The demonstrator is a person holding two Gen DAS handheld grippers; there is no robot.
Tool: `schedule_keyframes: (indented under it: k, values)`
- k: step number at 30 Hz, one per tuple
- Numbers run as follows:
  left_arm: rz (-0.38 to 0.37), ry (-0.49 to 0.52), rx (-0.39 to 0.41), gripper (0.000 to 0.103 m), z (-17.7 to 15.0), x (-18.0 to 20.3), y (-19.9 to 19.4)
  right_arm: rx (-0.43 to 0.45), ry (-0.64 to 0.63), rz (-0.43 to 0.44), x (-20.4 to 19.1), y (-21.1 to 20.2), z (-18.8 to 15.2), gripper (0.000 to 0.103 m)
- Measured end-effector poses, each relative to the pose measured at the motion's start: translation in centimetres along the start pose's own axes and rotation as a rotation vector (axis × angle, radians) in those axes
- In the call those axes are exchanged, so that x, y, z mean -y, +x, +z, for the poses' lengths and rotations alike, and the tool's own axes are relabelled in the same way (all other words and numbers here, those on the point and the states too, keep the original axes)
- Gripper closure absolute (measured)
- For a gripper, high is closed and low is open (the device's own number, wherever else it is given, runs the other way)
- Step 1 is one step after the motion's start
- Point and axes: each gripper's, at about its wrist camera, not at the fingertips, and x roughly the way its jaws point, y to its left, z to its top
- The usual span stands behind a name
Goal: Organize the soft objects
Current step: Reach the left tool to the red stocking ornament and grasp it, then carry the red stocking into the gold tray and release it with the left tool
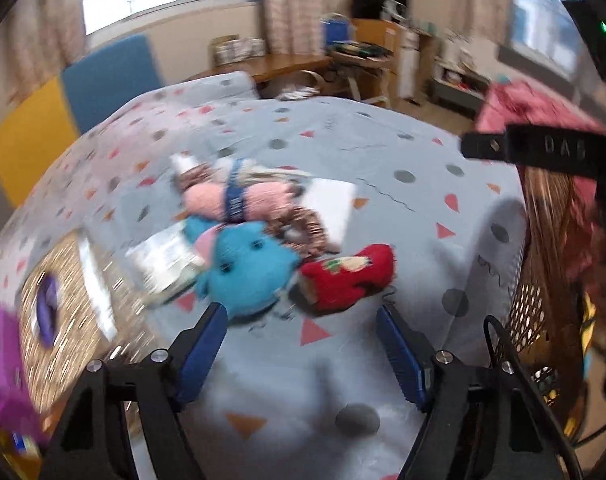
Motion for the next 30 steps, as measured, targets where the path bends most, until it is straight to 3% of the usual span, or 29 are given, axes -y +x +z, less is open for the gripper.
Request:
schedule_keyframes:
  k: [6, 10, 11, 13, 16, 23, 30]
  values:
    - [-0.009, 0.199, -0.019, 0.026, 1.8, 2.8, 3.6, -0.017, 0.019, 0.007, 1.0, 0.6, -0.1, 0.042]
    - [0.002, 0.260, -0.077, 0.028, 2.0, 3.9, 6.7, -0.021, 0.028, 0.010, 1.5, 0.8, 0.1, 0.042]
    - [-0.005, 0.254, -0.103, 0.033, 1.9, 3.9, 7.6, -0.023, 0.032, 0.011, 1.6, 0.9, 0.2, 0.042]
    - [-0.001, 0.234, -0.117, 0.062, 1.8, 3.8, 8.4, -0.025, 0.037, 0.012, 1.9, 1.0, 0.3, 0.042]
    - [-0.035, 0.170, -0.075, 0.076, 1.6, 3.2, 7.7, -0.034, 0.044, 0.015, 2.2, 1.5, 0.3, 0.042]
    - [-0.082, -0.005, -0.006, 0.078, 1.6, 0.0, 3.6, -0.057, 0.072, 0.053, 2.3, 2.3, 0.5, 0.042]
    - [-0.053, -0.199, 0.058, 0.078, 3.7, -5.5, 0.0, -0.155, 0.094, 0.158, 1.0, 4.4, 1.4, 0.042]
